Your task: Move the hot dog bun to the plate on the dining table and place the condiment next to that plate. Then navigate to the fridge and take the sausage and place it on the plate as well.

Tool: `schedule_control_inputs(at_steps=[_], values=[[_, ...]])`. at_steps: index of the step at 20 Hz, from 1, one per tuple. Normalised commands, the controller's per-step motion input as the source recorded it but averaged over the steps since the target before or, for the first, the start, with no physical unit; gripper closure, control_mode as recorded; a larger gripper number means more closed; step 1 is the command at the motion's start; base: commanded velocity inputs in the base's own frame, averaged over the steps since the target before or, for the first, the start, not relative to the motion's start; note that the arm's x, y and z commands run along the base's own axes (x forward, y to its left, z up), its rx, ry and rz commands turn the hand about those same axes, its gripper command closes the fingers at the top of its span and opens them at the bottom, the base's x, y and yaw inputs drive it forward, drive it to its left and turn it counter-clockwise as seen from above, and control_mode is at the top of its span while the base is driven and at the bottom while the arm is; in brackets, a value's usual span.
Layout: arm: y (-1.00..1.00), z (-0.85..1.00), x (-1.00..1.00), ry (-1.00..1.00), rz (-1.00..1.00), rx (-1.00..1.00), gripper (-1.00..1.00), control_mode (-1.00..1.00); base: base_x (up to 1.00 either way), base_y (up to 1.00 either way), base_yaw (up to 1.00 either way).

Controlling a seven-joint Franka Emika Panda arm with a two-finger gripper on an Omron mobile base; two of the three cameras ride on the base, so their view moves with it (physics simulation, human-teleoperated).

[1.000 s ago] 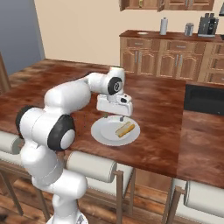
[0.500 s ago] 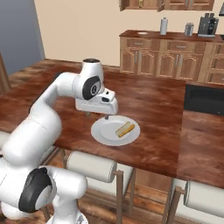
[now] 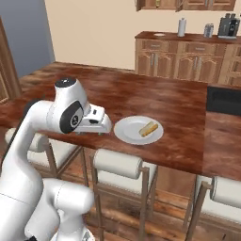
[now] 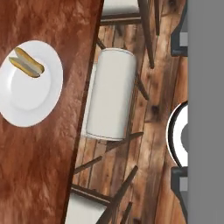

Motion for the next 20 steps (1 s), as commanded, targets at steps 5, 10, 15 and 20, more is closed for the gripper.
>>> schedule_control_inputs(at_steps=[5, 10, 15, 20], values=[[0.0, 0.0, 0.0, 0.0, 0.0, 0.0, -1.0, 1.0, -0.87, 1.0, 0.07], [0.0, 0.0, 0.0, 0.0, 0.0, 0.0, -1.0, 1.0, -0.48, 1.0, 0.0], [0.0, 0.0, 0.0, 0.0, 0.0, 0.0, -1.0, 1.0, -0.11, 1.0, -0.07], [0.0, 0.0, 0.0, 0.0, 0.0, 0.0, -1.0, 1.0, 0.0, 1.0, -0.11]])
